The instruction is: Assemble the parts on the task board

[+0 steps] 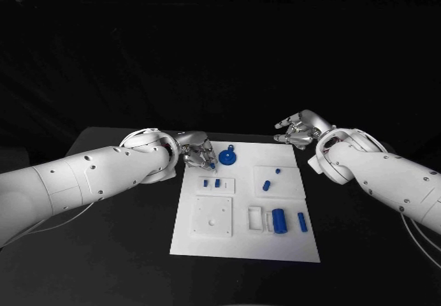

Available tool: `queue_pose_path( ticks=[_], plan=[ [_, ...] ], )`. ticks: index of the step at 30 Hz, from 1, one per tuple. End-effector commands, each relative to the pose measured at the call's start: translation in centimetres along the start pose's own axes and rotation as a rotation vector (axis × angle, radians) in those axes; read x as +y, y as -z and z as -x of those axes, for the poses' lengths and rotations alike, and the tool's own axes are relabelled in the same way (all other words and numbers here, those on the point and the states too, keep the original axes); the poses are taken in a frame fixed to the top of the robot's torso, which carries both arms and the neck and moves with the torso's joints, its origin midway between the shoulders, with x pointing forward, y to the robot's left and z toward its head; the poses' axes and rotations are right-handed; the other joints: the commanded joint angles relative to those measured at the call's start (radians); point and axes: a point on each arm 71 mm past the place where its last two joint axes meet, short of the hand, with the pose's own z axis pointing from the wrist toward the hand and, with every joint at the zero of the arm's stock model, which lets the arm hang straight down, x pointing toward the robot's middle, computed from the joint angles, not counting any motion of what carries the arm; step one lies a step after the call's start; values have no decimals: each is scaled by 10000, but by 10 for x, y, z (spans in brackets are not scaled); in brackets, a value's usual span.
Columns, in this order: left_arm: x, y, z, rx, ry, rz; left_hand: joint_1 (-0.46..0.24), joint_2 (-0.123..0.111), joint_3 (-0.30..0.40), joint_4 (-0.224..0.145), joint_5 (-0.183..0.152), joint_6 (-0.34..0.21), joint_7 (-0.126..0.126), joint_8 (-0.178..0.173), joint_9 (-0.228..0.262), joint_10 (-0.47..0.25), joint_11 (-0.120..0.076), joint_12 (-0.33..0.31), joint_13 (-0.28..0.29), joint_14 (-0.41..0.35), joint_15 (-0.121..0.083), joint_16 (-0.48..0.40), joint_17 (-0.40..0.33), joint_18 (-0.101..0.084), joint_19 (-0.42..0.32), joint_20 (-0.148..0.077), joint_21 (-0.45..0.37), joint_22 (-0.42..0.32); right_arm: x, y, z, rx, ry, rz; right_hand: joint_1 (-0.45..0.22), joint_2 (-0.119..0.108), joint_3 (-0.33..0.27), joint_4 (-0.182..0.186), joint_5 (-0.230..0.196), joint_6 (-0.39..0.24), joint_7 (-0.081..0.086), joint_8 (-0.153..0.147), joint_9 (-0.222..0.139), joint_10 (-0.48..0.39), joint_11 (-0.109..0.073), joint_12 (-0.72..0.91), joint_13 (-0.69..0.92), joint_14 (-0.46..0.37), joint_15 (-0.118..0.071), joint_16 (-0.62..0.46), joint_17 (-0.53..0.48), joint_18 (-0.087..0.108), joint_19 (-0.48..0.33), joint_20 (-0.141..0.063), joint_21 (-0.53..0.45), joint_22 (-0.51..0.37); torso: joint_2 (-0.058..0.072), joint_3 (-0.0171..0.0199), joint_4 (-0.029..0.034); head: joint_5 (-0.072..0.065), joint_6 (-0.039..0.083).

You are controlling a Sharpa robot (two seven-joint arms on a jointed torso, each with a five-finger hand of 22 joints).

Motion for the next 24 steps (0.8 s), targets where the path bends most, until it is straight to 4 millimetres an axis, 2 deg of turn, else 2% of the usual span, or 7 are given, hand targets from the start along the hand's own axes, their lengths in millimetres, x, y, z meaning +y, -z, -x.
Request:
queue_pose_path(
  ticks=[1,2,5,12,21,24],
  plan=[
    [0,-2,0,97,-154,25,39,-30,-13,-20,23,14,84,48,11,-89,0,13,-6,29,48,-52,9,111,-70,-25,47,207,2,0,-1,6,15,118,-57,-78,64,18,35,84,3,-15,11,-11,-52,48,-9,-54,-23,-19,-7,117,487,-72,-56,840,-1,4,-3,34,13],
    [1,-2,0,101,-169,34,39,-30,-13,-20,23,14,84,48,11,-89,0,13,-6,29,48,-52,9,111,-70,-25,47,207,2,0,-1,8,13,123,-57,-78,64,18,35,84,3,-15,11,-11,-52,48,-9,-54,-23,-19,-7,117,487,-72,-56,840,-2,3,-1,103,-7],
    [2,-3,-1,176,-206,18,40,-32,-1,-26,31,14,86,46,10,-92,3,12,-6,22,50,-53,11,115,-78,-23,62,208,2,0,-1,8,10,129,-57,-78,64,18,35,84,3,-15,11,-11,-52,48,-9,-54,-23,-19,-7,117,487,-72,-56,840,4,1,-3,143,28],
    [0,-7,-6,295,-301,30,38,-32,17,-34,68,7,89,45,7,-99,8,12,-6,13,50,-55,12,117,-95,-23,84,208,2,0,-1,27,12,116,-57,-78,64,18,35,84,3,-15,11,-11,-52,48,-9,-54,-23,-19,-7,117,487,-72,-56,840,7,-10,-3,103,-2],
    [1,-9,-8,351,-291,58,54,-73,90,-106,111,-34,103,46,0,-124,27,13,-6,-50,65,-66,12,128,-166,-14,138,213,2,0,-1,52,7,109,-66,-82,58,11,37,88,3,-14,12,-18,-51,39,-30,-58,-23,-19,-11,118,485,-72,-84,835,-6,-1,13,85,-12],
    [1,-9,-9,350,-257,47,60,-69,113,-124,107,-51,105,44,-2,-139,34,13,-6,-80,68,-74,8,132,-199,-9,147,212,2,0,-1,54,5,107,-66,-82,58,11,37,88,3,-14,12,-18,-51,39,-30,-58,-23,-19,-11,118,485,-72,-84,835,-2,-3,1,105,-14]
  ],
)
